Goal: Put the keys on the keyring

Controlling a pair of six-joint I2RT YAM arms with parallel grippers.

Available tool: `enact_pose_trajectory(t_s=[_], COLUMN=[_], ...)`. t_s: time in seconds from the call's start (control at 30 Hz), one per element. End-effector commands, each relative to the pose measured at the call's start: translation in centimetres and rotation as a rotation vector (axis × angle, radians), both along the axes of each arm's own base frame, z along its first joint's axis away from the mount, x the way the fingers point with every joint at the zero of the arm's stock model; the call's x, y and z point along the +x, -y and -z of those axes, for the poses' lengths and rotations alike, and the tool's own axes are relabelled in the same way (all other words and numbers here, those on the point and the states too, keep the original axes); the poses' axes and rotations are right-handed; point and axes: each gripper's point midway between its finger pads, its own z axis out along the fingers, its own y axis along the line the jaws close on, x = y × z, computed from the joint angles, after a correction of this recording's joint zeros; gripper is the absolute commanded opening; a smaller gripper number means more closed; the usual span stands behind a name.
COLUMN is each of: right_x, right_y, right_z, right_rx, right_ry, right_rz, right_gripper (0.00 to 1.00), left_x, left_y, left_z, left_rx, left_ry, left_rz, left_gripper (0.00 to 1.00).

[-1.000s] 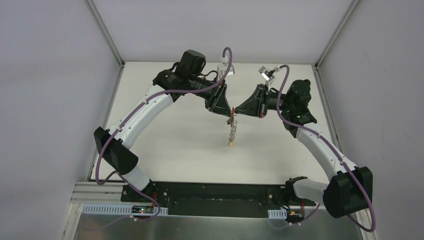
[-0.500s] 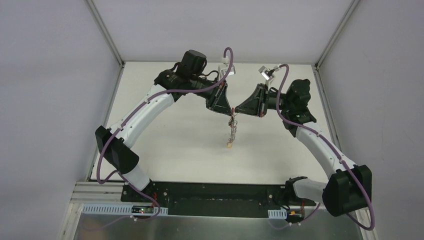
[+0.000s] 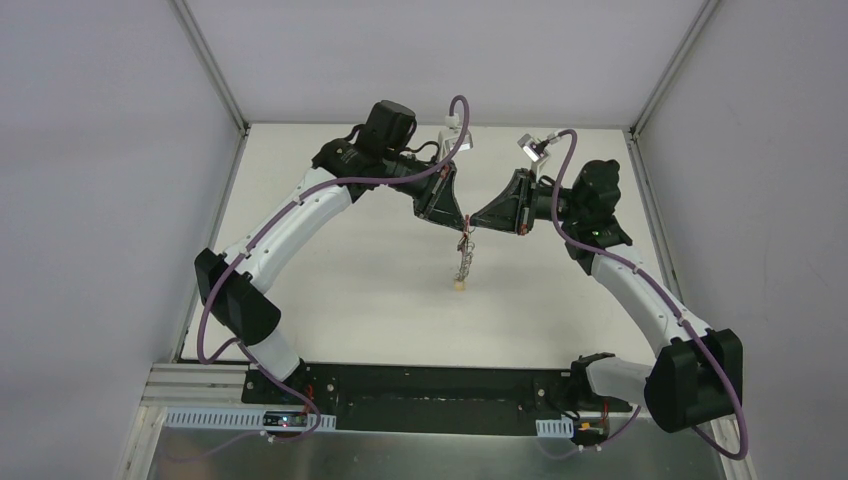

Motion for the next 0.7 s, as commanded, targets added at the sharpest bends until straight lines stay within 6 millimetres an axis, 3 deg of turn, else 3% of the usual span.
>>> enact_pose_trajectory(t_s=[0.0, 0.23, 0.53, 0.67], right_x=[0.3, -0.7, -1.3, -1.4], right_y=[0.2, 0.5, 0.2, 0.2], right_z=[-0.9, -0.1, 0.5, 0.4], right_rx=[0.021, 0.003, -0.005, -0.006], right_ry=[0.078, 0.158, 0.157, 0.162], right_rz=[0.014, -0.014, -0.041, -0.045], right_gripper=[0.00, 0.00, 0.00, 0.08], left_x=[-0.7, -0.6, -0.6, -1.2], left_y=[0.1, -1.2, -0.9, -0.9], left_z=[-1.8, -1.9, -1.5, -0.8], left_rx=[-0.028, 0.033, 0.056, 0.088], left_ry=[0.044, 0.109, 0.113, 0.111], left_rz=[0.030, 0.005, 0.005, 0.028], left_gripper=[0.00, 0.00, 0.00, 0.00])
